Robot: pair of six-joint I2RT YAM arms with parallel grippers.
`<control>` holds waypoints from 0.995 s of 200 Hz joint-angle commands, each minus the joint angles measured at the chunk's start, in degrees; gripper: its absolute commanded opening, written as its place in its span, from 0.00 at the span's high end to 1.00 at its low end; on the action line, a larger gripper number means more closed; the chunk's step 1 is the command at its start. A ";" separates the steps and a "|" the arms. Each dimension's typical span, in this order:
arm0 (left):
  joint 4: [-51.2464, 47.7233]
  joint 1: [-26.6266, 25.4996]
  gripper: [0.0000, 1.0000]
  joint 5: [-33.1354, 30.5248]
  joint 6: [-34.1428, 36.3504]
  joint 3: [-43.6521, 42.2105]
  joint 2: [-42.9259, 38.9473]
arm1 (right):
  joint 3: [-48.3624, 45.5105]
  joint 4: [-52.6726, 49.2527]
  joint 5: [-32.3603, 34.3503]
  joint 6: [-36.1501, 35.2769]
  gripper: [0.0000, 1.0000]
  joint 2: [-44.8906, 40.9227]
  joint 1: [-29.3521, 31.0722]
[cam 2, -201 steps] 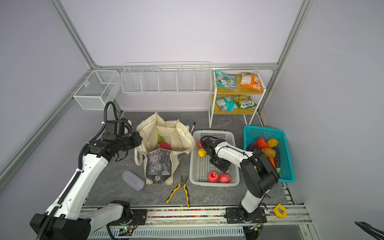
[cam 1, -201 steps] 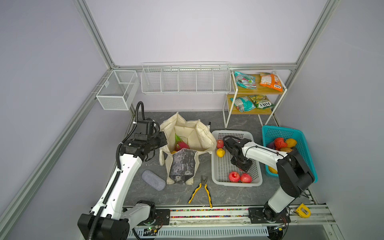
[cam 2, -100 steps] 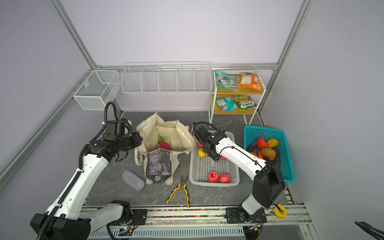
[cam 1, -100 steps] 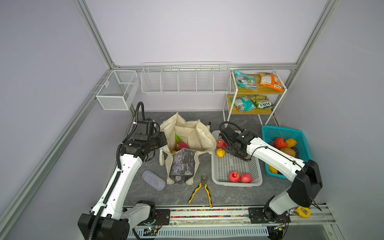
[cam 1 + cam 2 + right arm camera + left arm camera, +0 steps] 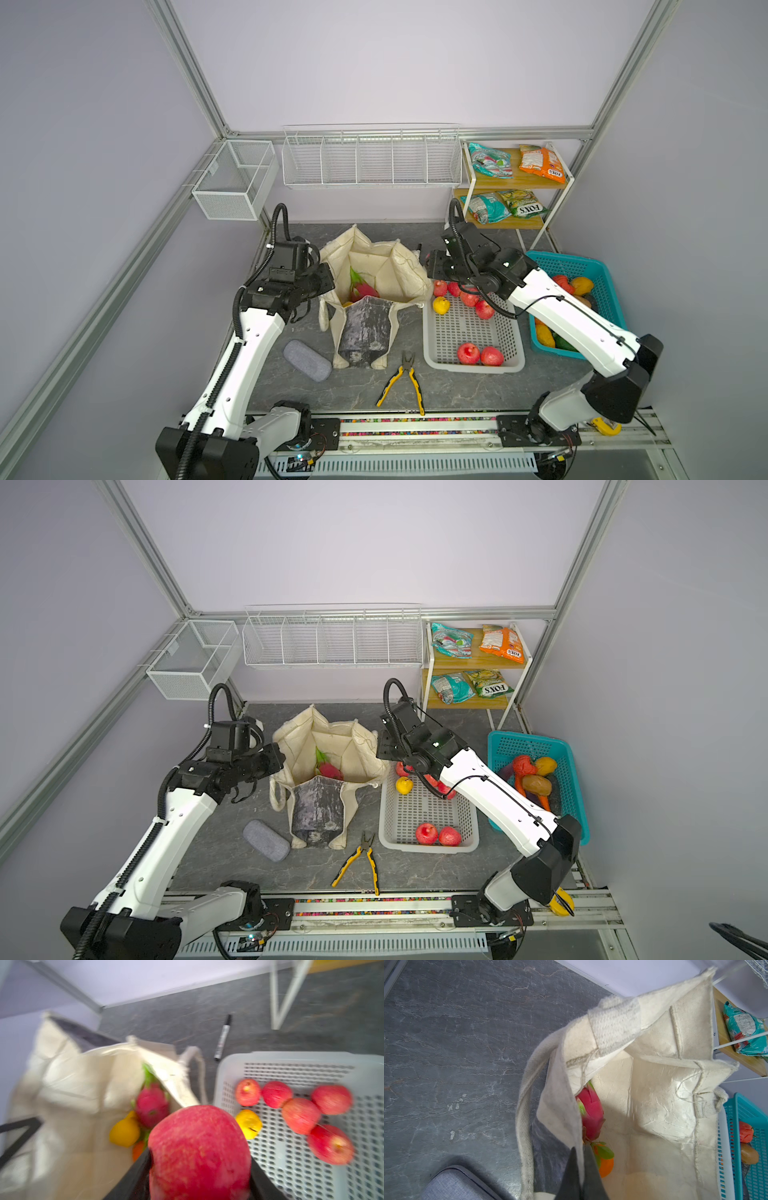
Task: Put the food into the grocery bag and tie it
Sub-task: 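Close the right gripper on the red apple and lift it toward the bag, then lower the red apple into the tote bag with the right gripper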
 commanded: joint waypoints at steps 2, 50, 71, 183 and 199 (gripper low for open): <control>0.87 0.03 1.00 0.27 -0.53 -0.26 -0.35 | 0.13 10.40 -20.03 -10.76 0.50 2.58 0.86; 0.47 0.03 1.00 -0.09 -0.31 -1.26 -1.75 | 7.11 10.17 -29.01 -14.63 0.52 11.60 1.21; 0.33 0.03 1.00 -0.18 -0.22 -1.51 -2.04 | 11.39 7.96 -31.12 -16.25 0.53 16.35 1.52; 0.40 0.03 1.00 -0.18 -0.70 -1.43 -2.00 | 25.04 -1.39 -29.98 -25.89 0.58 31.58 3.82; 0.49 0.03 1.00 0.08 -0.83 -1.65 -2.02 | 26.33 -2.76 -29.42 -27.38 0.58 33.14 4.33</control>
